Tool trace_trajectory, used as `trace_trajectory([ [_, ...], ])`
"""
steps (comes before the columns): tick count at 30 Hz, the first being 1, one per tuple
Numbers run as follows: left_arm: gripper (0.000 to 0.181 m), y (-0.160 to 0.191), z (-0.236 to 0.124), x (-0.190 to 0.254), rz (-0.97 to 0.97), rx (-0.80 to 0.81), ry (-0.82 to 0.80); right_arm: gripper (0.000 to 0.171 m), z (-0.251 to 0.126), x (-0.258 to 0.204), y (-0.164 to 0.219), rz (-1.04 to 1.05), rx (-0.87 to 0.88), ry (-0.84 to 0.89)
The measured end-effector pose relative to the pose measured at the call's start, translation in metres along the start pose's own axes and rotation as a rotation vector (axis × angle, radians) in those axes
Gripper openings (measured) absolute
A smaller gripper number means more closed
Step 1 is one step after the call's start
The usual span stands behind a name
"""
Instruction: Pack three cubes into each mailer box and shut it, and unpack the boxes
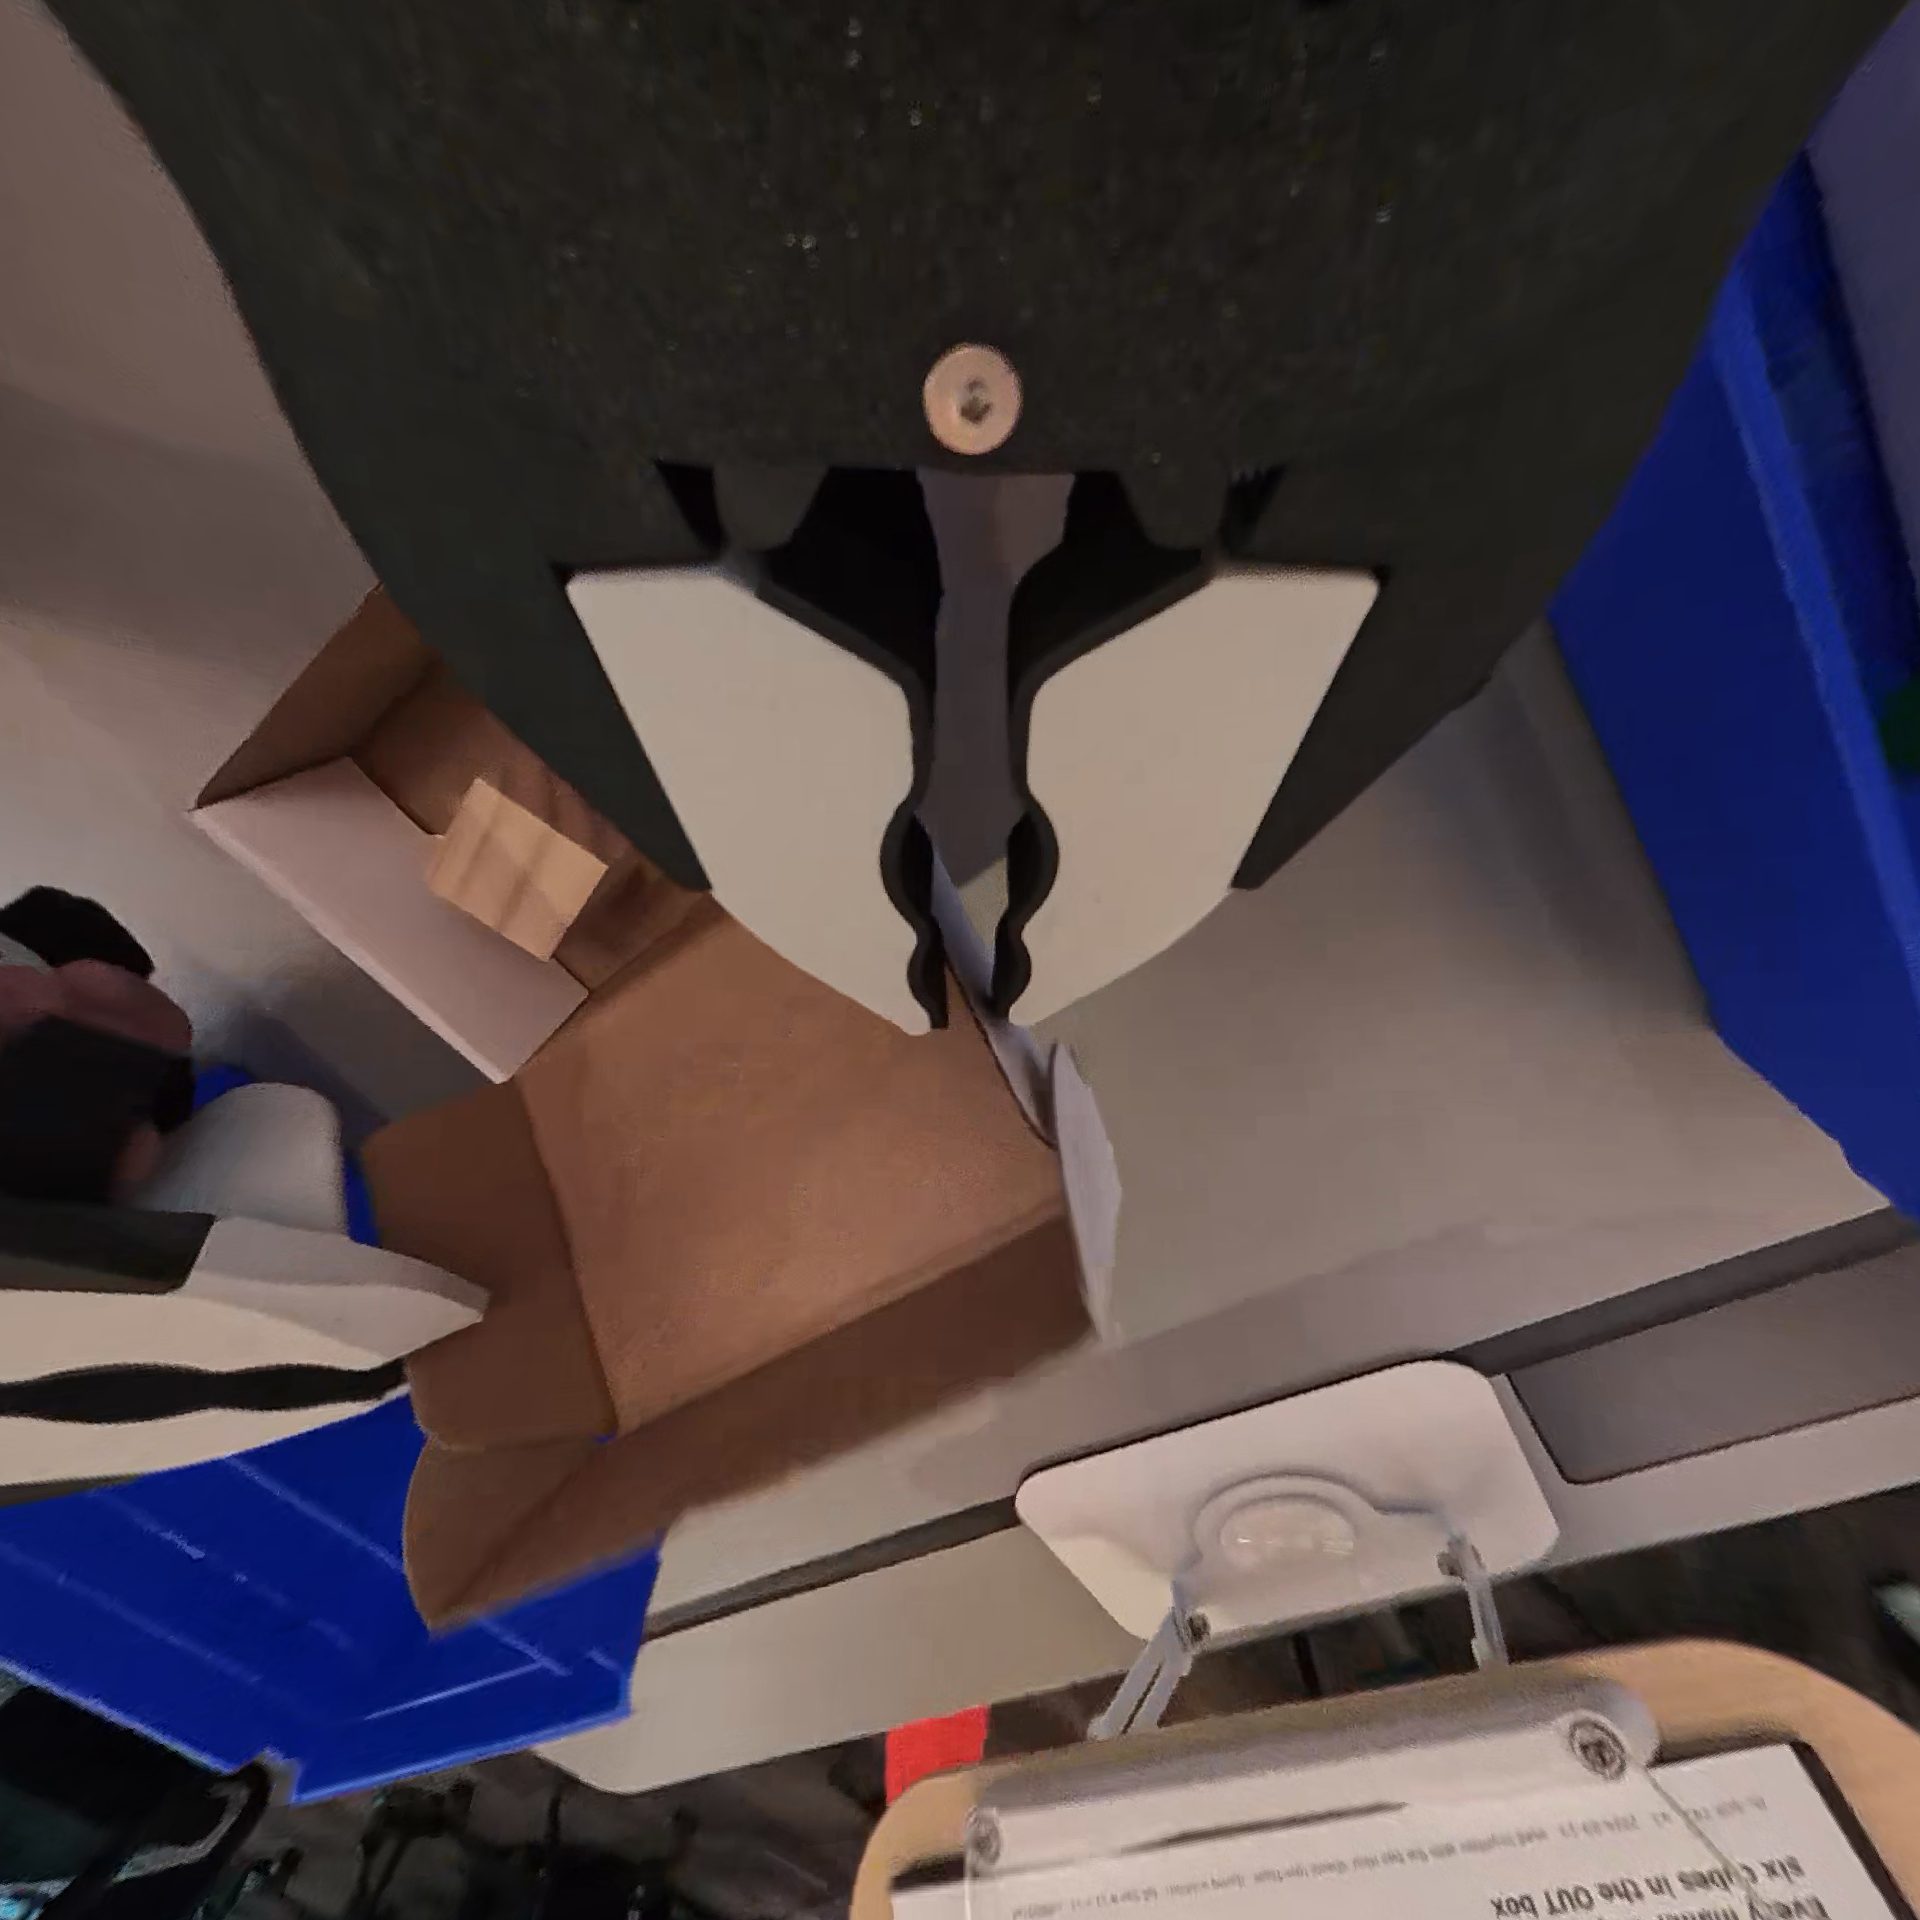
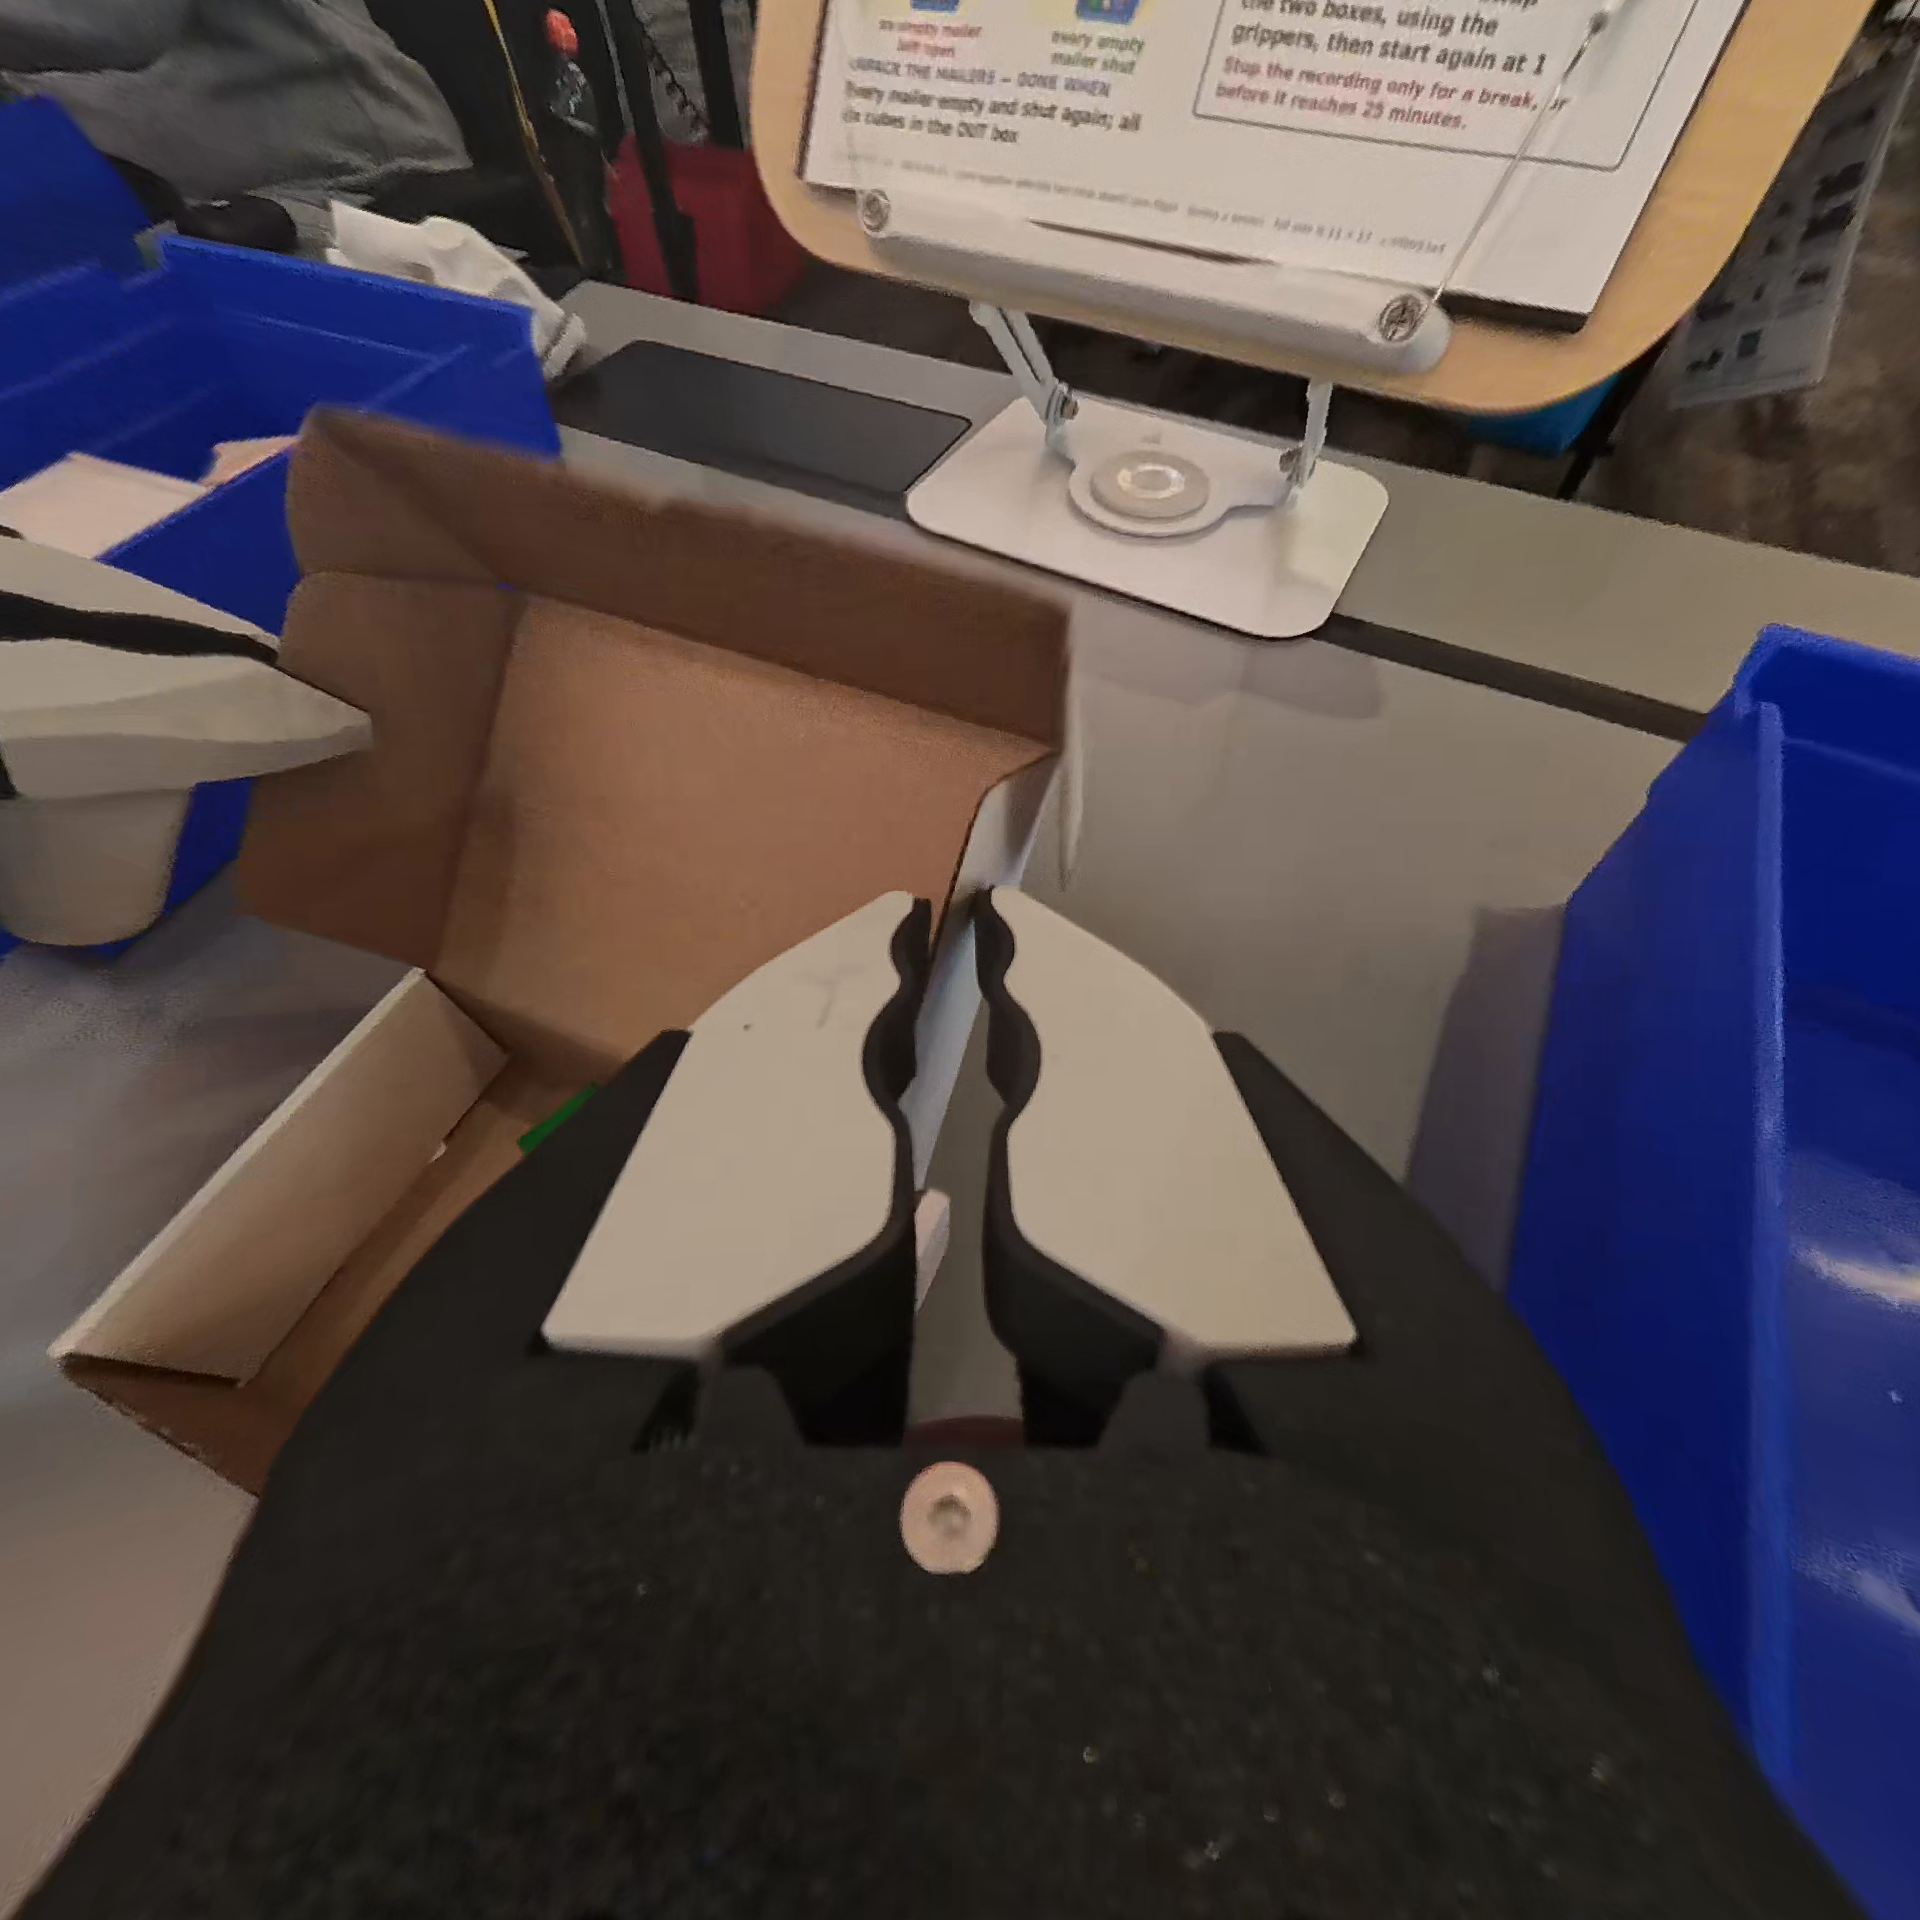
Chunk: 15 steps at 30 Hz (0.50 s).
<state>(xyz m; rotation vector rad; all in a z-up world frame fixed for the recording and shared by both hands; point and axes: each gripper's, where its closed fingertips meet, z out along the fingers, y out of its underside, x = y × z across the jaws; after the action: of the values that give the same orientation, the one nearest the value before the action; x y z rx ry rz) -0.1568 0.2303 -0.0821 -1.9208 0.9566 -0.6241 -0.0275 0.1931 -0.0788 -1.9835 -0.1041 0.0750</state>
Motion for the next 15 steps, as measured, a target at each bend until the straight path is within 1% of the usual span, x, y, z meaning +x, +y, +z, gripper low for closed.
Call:
trace_trajectory([
  [4, 0.007, 0.013, -0.025, 0.018, 0.020, 0.030, 0.010, 0.008, -0.033, -0.016, 0.012, -0.018, 0.037, 0.009],
  [7, 0.007, 0.020, -0.043, 0.033, 0.036, 0.091, -0.008, 0.008, -0.057, -0.031, 0.023, -0.022, 0.072, 0.011],
  [13, 0.008, 0.037, -0.074, 0.065, 0.098, 0.163, -0.050, 0.012, -0.107, -0.060, 0.041, -0.182, 0.156, 0.092],
  [15, 0.008, 0.047, -0.086, 0.077, 0.156, 0.155, -0.058, 0.011, -0.125, -0.071, 0.053, -0.218, 0.159, 0.100],
])
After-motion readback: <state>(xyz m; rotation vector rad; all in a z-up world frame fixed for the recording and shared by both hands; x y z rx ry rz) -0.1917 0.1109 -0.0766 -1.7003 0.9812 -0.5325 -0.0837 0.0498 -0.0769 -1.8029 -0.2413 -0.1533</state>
